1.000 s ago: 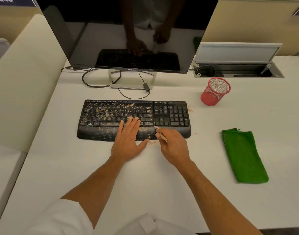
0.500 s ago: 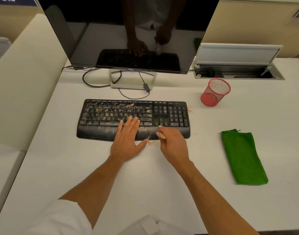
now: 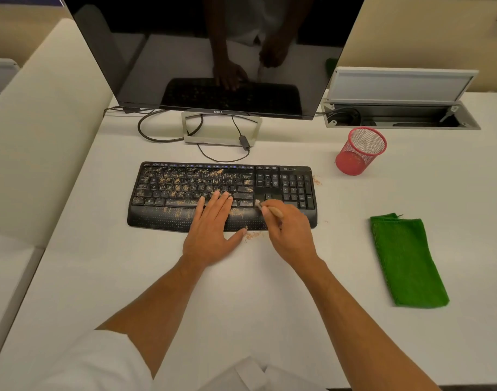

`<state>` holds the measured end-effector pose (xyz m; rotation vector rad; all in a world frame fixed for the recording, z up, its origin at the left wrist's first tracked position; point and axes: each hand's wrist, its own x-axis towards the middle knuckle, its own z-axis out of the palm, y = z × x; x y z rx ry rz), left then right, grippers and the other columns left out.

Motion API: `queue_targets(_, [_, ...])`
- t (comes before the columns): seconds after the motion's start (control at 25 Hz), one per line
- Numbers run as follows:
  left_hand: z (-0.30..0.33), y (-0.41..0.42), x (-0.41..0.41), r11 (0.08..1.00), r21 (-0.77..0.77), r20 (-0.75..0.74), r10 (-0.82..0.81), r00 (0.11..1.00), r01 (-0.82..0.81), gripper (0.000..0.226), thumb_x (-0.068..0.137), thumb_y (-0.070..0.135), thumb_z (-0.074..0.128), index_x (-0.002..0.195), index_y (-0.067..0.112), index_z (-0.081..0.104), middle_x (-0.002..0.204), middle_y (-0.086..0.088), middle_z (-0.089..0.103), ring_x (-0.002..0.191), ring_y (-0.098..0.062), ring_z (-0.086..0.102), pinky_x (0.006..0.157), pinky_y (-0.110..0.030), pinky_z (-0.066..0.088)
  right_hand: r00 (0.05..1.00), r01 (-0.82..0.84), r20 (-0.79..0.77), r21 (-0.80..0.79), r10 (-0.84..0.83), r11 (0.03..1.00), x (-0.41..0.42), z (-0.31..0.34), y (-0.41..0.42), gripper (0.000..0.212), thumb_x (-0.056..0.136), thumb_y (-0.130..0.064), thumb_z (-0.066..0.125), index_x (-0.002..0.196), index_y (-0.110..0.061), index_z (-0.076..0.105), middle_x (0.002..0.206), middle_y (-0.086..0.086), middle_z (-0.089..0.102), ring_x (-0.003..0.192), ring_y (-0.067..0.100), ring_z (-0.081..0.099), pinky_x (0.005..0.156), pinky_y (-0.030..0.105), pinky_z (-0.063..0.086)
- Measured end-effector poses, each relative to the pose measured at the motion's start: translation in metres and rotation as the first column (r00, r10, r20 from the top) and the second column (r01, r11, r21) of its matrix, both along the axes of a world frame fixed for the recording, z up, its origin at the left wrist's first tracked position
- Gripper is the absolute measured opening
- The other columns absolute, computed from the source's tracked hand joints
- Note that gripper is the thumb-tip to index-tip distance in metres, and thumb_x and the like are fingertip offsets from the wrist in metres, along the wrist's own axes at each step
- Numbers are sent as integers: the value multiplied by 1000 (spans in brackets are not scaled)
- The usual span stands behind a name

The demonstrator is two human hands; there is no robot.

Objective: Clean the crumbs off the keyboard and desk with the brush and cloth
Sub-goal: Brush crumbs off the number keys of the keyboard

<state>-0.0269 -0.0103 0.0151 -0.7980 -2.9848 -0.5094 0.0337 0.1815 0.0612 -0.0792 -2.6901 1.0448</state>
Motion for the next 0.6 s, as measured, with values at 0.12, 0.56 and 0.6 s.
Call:
queue_targets(0.12, [-1,0,0,1000,0,0,-3,1000,3,84,93,67,39,157,16,20,164,3,14,152,-9,-4,124,-45,0,1000,-6,31,35,5,999,-4,-1,-9,26,104,-28,46,110,-15,67,93,2,70,79,15,54,68,31,42])
queue_targets(0.56, [1,0,0,1000,-30,13,2,1000,-2,84,94,69,36,157,17,17,165,3,10,151,-8,-8,124,-45,0,997,56,-65,78,-51,995,12,3,17,22,103,-28,51,95,-19,70,84,-5,69,74,15,57,64,30,48])
queue_targets(0.6, [1,1,0,999,-33,14,1,1000,-1,84,94,69,35,157,18,17,165,4,10,151,-8,-8,124,-45,-1,988,132,-88,79,-125,988,14,1,21,21,102,-27,51,98,-18,70,86,-3,70,75,16,58,65,28,48])
